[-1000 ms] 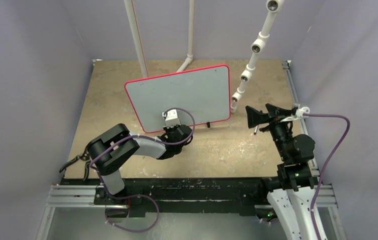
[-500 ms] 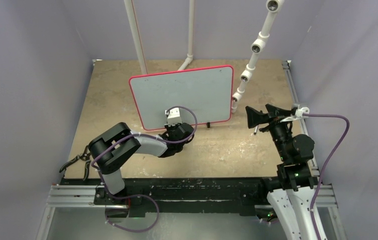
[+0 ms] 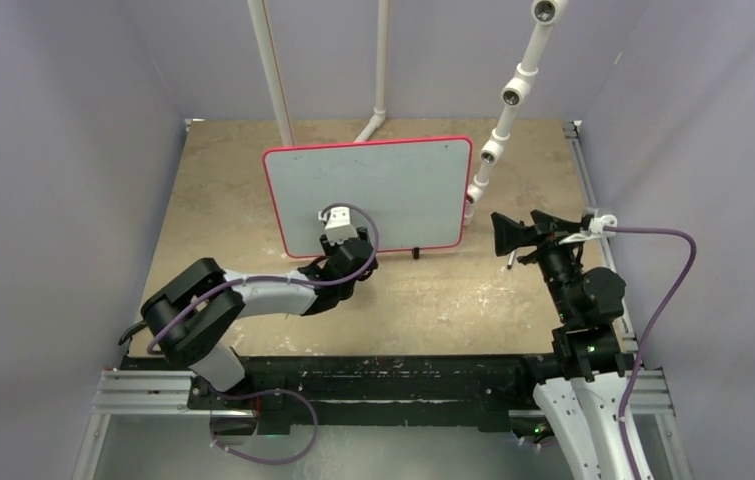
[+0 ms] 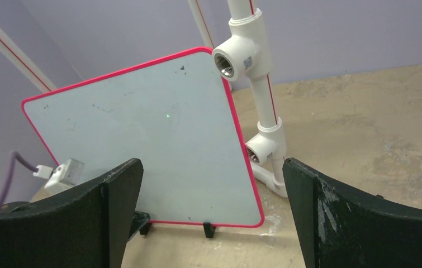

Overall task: Write a sentence on the whiteboard
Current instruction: Adjust the whiteboard stand at the center of the board.

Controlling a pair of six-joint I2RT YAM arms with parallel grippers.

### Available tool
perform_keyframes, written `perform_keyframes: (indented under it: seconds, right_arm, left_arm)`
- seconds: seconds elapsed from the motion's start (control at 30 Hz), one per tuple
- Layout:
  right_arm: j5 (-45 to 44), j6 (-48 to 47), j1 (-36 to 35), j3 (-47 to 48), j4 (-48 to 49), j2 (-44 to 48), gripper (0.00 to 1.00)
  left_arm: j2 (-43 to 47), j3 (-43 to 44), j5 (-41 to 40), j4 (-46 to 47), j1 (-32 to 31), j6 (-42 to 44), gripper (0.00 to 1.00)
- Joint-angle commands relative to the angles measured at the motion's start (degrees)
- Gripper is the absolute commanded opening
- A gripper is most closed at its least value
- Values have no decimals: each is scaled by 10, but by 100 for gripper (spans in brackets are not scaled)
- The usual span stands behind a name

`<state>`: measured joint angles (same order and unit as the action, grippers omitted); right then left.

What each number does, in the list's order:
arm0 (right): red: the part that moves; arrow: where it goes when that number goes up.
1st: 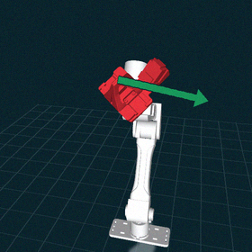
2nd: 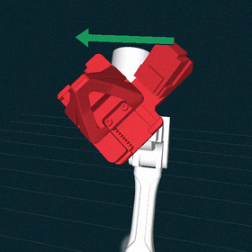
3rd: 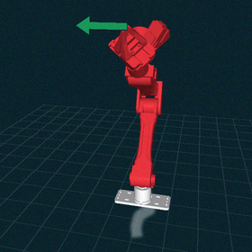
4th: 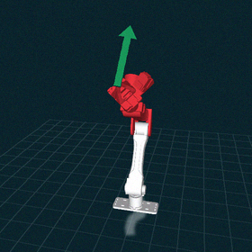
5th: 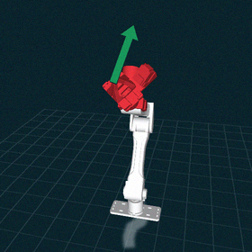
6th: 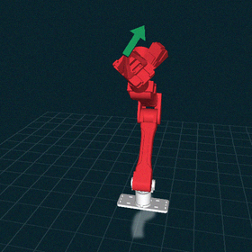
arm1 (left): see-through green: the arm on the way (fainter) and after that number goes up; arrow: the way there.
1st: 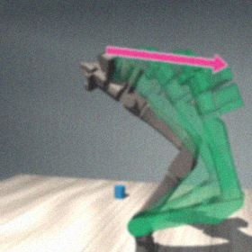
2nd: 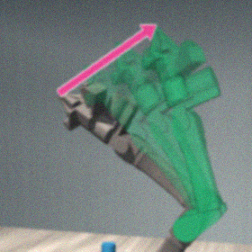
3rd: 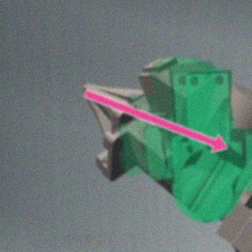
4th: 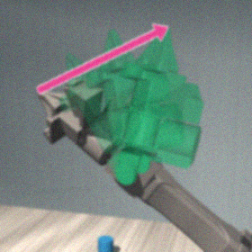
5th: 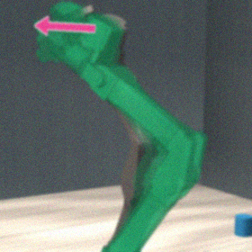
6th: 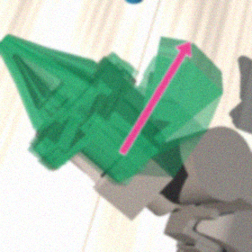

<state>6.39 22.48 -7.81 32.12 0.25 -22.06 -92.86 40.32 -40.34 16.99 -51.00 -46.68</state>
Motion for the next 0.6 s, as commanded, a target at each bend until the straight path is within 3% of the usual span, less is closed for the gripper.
perform_keyframes:
  seconds: [0.0, 0.23, 0.43, 0.57]
  right_arm:
    - [-36, 21, 1, -2, -2, -9, 99]
    - [-61, 74, 1, -18, -23, -58, 99]
    - [-102, 97, 2, -5, -41, -152, 99]
    - [-138, 105, 4, 1, -47, -212, 98]
  left_arm:
    - [68, -16, 49, -14, 4, 23, 57]
    - [164, 18, 156, -136, 20, 97, 68]
    - [215, 104, 280, -257, 91, 176, 72]
    - [249, 133, 329, -262, 97, 189, 74]
